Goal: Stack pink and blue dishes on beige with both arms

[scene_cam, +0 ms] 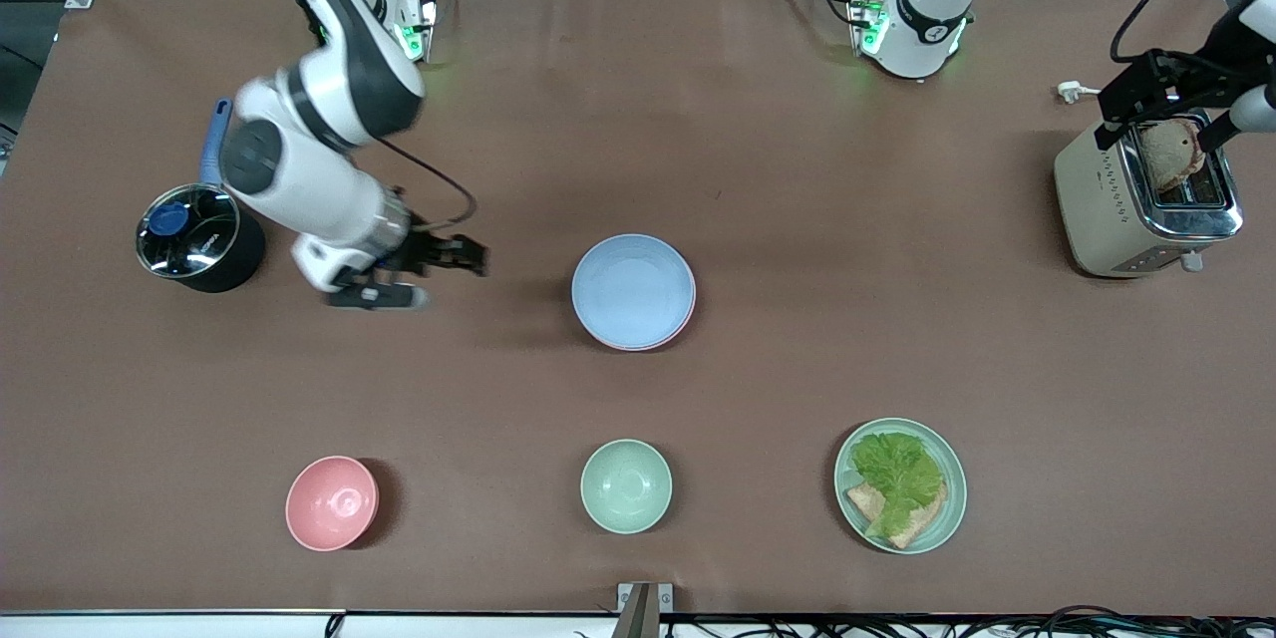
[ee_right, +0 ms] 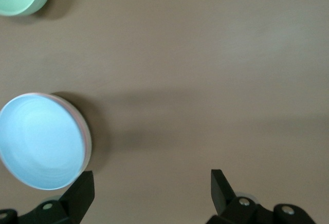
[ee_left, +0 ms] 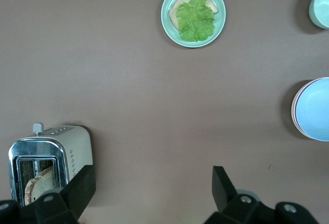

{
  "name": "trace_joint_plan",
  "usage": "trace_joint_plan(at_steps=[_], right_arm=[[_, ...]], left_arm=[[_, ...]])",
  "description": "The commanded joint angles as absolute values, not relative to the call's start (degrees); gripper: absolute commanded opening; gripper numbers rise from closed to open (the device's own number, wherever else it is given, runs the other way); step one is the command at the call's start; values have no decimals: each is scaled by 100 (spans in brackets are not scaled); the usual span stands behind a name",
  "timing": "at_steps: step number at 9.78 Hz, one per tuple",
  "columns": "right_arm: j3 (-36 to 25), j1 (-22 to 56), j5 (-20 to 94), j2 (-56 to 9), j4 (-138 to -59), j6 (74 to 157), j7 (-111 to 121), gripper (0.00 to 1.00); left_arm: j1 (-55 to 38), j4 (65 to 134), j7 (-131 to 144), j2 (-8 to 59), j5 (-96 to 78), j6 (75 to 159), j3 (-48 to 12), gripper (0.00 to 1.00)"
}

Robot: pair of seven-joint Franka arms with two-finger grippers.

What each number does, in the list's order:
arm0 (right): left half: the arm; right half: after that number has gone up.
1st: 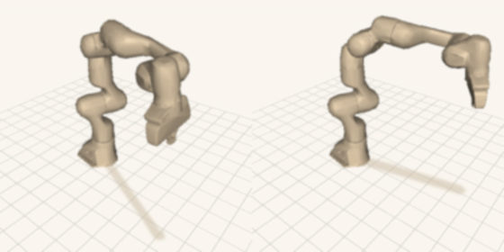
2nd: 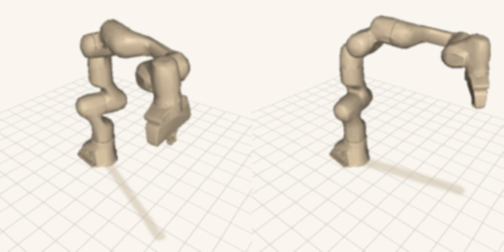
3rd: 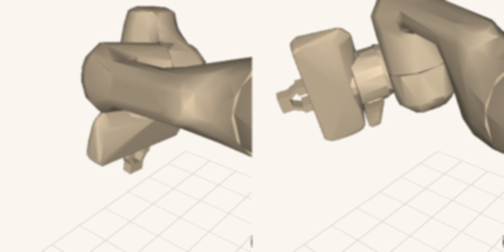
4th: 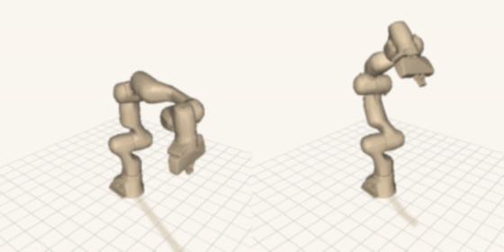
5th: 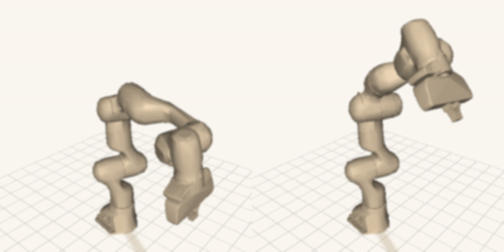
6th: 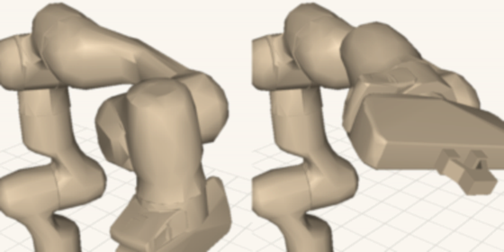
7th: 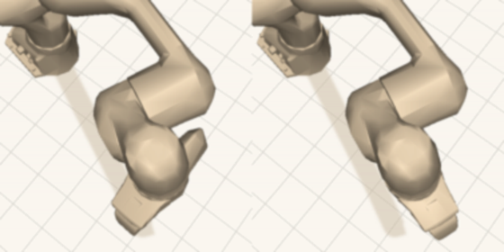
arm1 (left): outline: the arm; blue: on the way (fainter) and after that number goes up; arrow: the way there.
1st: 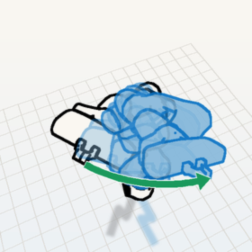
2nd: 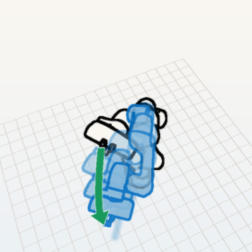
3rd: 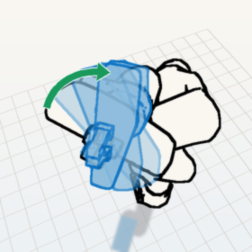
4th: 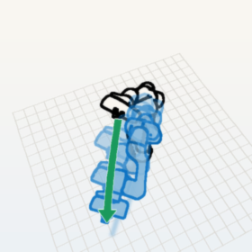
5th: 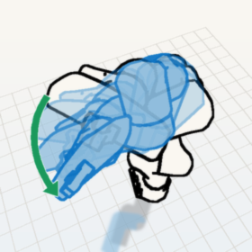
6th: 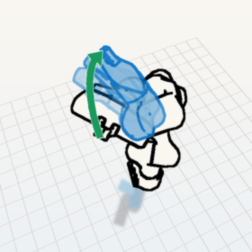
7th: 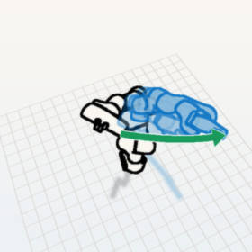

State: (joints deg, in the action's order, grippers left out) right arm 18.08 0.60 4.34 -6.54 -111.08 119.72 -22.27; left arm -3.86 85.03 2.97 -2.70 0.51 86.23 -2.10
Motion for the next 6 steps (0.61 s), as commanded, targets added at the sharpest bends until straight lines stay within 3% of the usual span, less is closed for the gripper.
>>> trace_joint_plan(at_steps=[1,4,6], right_arm=[[1199,-52,70,33,-10726,11193,-2347,100],[336,-70,62,53,-9425,9900,-1426,100],[97,-62,44,88,-8871,9224,-1371,100]], left_arm=[[-370,8657,255,-237,-25,8578,-193,100],[-360,8780,247,-228,-97,8543,-185,100],[-343,8771,246,-263,-36,8595,-185,100]])
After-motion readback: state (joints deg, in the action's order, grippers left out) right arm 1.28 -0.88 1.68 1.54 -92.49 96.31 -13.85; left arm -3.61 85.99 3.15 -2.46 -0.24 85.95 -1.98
